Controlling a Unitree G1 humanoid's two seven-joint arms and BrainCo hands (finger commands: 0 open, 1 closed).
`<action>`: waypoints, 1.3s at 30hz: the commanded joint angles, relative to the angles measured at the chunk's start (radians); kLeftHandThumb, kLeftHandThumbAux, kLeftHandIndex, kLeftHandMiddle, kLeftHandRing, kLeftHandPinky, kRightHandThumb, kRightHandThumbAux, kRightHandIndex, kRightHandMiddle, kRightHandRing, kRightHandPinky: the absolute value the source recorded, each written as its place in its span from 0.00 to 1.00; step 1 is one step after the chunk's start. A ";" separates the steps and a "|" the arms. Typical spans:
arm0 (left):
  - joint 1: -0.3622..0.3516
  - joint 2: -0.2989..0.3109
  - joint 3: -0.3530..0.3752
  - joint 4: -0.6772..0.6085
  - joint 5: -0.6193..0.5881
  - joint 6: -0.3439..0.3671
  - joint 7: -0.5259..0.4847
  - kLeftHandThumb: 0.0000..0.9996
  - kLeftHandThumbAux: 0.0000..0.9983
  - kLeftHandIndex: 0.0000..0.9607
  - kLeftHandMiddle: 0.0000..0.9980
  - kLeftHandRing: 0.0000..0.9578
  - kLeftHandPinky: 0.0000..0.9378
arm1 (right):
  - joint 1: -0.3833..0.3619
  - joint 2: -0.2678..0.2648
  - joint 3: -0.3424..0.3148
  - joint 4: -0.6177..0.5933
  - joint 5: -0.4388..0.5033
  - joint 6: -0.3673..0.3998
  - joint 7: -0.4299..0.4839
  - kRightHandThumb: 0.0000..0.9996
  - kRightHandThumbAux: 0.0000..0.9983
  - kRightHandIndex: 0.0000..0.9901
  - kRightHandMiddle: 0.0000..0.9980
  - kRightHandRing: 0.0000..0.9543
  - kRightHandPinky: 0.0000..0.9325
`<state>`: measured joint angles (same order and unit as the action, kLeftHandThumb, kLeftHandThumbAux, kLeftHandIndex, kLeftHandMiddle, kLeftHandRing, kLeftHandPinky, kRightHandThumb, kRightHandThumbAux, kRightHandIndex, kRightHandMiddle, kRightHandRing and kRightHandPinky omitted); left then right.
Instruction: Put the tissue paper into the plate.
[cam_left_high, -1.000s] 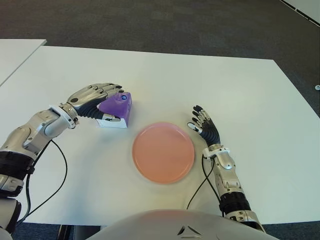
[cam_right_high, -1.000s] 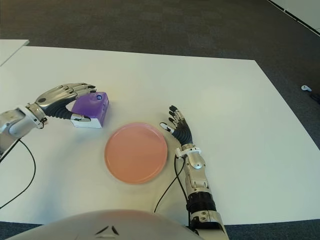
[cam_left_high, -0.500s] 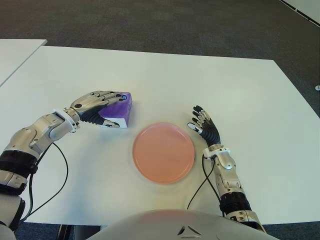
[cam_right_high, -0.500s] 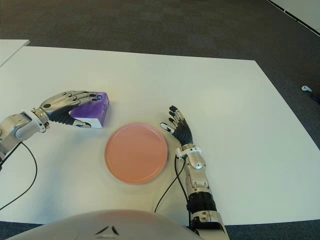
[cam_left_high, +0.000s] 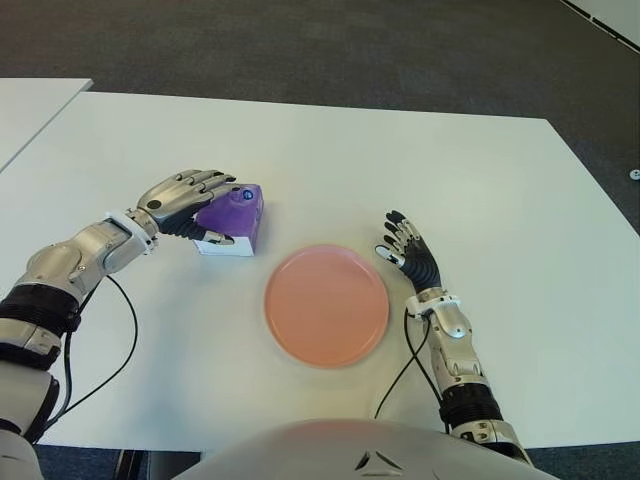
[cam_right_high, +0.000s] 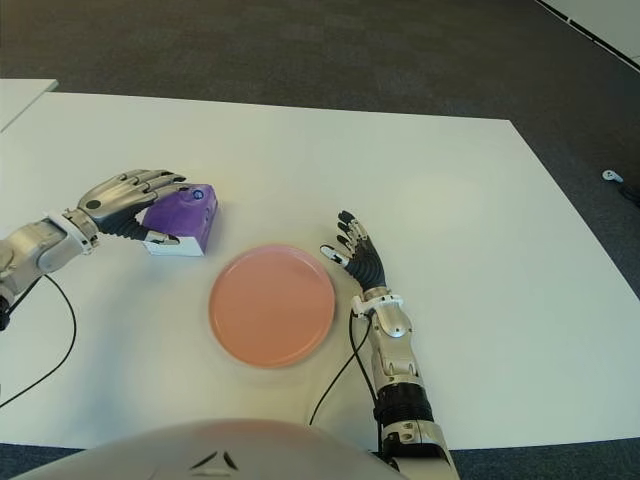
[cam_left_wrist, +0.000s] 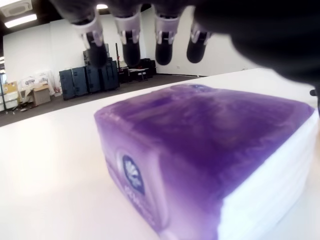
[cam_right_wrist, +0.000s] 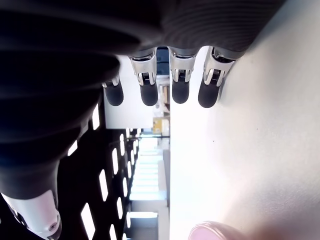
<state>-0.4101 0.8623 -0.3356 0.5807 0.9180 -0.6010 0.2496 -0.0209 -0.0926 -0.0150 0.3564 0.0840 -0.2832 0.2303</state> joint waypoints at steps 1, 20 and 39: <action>-0.022 -0.011 -0.035 0.043 0.038 0.006 0.043 0.12 0.24 0.00 0.00 0.00 0.00 | 0.072 0.000 0.011 0.073 -0.001 0.111 0.012 0.00 0.67 0.01 0.06 0.01 0.00; -0.083 0.035 -0.077 0.049 0.115 0.058 0.202 0.11 0.25 0.00 0.00 0.00 0.00 | 0.090 -0.003 0.025 0.044 0.002 0.117 0.034 0.00 0.70 0.03 0.07 0.01 0.00; -0.038 0.048 -0.059 -0.017 0.033 0.025 0.153 0.11 0.26 0.00 0.00 0.00 0.00 | 0.090 -0.002 0.025 0.038 0.006 0.128 0.043 0.00 0.71 0.03 0.06 0.00 0.00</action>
<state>-0.4682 0.9073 -0.3952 0.5609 0.9718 -0.5578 0.4398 -0.0059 -0.0969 -0.0052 0.3335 0.0932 -0.2717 0.2667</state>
